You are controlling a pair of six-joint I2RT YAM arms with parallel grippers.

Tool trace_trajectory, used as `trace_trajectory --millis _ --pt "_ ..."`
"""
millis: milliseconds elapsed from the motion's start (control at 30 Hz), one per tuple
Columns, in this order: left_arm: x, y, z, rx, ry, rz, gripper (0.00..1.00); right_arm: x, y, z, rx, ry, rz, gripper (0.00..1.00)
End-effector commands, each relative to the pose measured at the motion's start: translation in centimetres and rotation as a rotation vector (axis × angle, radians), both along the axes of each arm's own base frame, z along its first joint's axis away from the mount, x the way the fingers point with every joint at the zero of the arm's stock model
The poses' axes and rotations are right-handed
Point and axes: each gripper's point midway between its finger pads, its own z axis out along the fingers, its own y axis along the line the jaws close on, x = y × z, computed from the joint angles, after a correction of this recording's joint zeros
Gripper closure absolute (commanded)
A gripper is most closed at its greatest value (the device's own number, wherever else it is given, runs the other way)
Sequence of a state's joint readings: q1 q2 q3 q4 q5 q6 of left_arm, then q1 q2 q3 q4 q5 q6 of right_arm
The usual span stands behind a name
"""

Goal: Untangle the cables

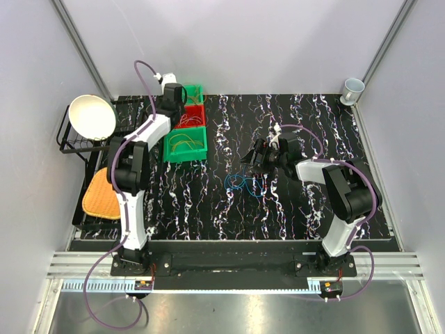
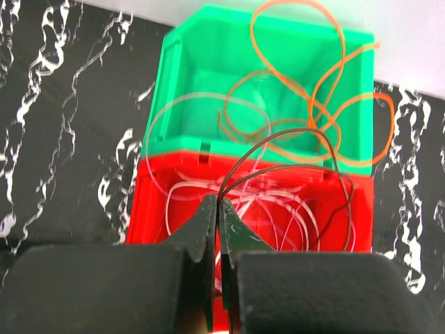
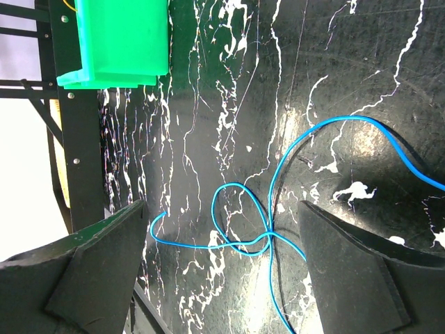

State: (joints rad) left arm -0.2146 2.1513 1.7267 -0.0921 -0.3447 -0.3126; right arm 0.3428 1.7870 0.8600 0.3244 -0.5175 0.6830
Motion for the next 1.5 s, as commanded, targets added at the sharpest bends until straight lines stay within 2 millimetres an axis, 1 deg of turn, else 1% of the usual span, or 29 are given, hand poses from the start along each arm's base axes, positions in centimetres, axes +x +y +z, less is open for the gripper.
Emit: trace_trajectory --millis 0,33,100,133,167,233,300,367,400,433,467,500,533,600,633,667,700,733,833,1000,1100,1167,1200,1267,1300,1400,1467 --pt "-0.8 -0.3 3.4 -0.022 -0.081 0.020 1.00 1.0 0.5 2.1 0.037 -0.055 0.009 0.08" --pt "-1.3 -0.3 2.7 -0.019 -0.064 0.024 1.00 0.9 0.5 2.1 0.038 -0.055 0.010 0.08" --pt "-1.8 -0.4 2.6 -0.017 -0.060 0.033 1.00 0.9 0.5 2.2 0.041 -0.056 0.010 0.08" --pt "-2.2 -0.4 2.0 -0.014 -0.047 0.037 1.00 0.9 0.5 2.2 0.041 -0.056 0.012 0.07" --pt "-2.4 -0.5 2.2 -0.008 -0.050 0.047 1.00 0.9 0.5 2.2 0.042 -0.055 0.011 0.08" --pt "-2.8 -0.6 1.6 0.004 -0.036 0.050 1.00 0.9 0.6 2.2 0.043 -0.055 0.012 0.08" --pt "-2.8 -0.7 1.2 0.015 -0.023 0.052 1.00 0.9 0.5 2.3 0.045 -0.053 0.011 0.07" --pt "-2.8 -0.7 0.4 0.023 -0.004 0.057 1.00 0.9 0.6 2.3 0.045 -0.054 0.015 0.08" --pt "-2.7 -0.6 0.4 0.025 0.000 0.061 1.00 0.9 0.6 2.3 0.046 -0.054 0.014 0.08" --pt "-2.5 -0.6 -0.2 0.033 0.011 0.066 1.00 0.9 0.6 2.3 0.046 -0.054 0.014 0.08" --pt "-2.5 -0.5 -0.4 0.039 0.018 0.069 1.00 0.9 0.5 2.3 0.045 -0.053 0.013 0.07" --pt "-2.3 -0.4 -0.1 0.045 0.019 0.072 1.00 0.9 0.5 2.3 0.046 -0.054 0.013 0.08" --pt "-2.2 -0.5 -0.9 0.053 0.037 0.071 1.00 0.9 0.6 2.3 0.046 -0.054 0.014 0.08" --pt "-1.9 -0.4 -1.0 0.063 0.050 0.076 1.00 0.9 0.6 2.4 0.046 -0.054 0.014 0.08" --pt "-1.9 -0.1 -1.6 0.073 0.064 0.090 0.99 0.9 0.6 2.4 0.046 -0.054 0.014 0.08" --pt "-1.9 -0.1 -1.7 0.075 0.069 0.095 0.96 0.9 0.6 2.3 0.045 -0.054 0.015 0.08" --pt "-1.9 0.0 -1.5 0.072 0.073 0.105 0.91 0.9 0.6 2.3 0.045 -0.053 0.014 0.08" --pt "-1.8 0.2 -1.7 0.075 0.074 0.124 0.82 0.9 0.6 2.4 0.045 -0.055 0.015 0.08" --pt "-1.6 0.2 -1.2 0.059 0.062 0.129 0.74 0.8 0.6 2.3 0.045 -0.051 0.014 0.07" --pt "-1.6 0.0 0.0 0.048 0.050 0.127 0.71 0.8 0.6 2.4 0.046 -0.053 0.016 0.08" --pt "-1.7 0.0 1.3 0.035 0.032 0.127 0.68 0.8 0.6 2.4 0.046 -0.051 0.015 0.08" --pt "-1.8 0.0 2.0 0.024 0.021 0.130 0.63 0.8 0.6 2.3 0.044 -0.051 0.016 0.08" --pt "-1.9 -0.1 2.7 0.018 0.011 0.128 0.58 0.8 0.6 2.3 0.045 -0.050 0.015 0.07" --pt "-2.0 -0.2 3.6 0.011 -0.002 0.128 0.54 0.8 0.6 2.3 0.045 -0.048 0.017 0.08" --pt "-2.1 -0.3 4.4 0.006 -0.014 0.128 0.49 0.8 0.6 2.3 0.045 -0.048 0.017 0.08" --pt "-2.4 -0.5 5.9 0.000 -0.036 0.122 0.42 0.8 0.6 2.2 0.043 -0.049 0.018 0.08" --pt "-2.5 -0.5 6.7 -0.003 -0.047 0.120 0.39 0.8 0.6 2.2 0.044 -0.048 0.017 0.08"
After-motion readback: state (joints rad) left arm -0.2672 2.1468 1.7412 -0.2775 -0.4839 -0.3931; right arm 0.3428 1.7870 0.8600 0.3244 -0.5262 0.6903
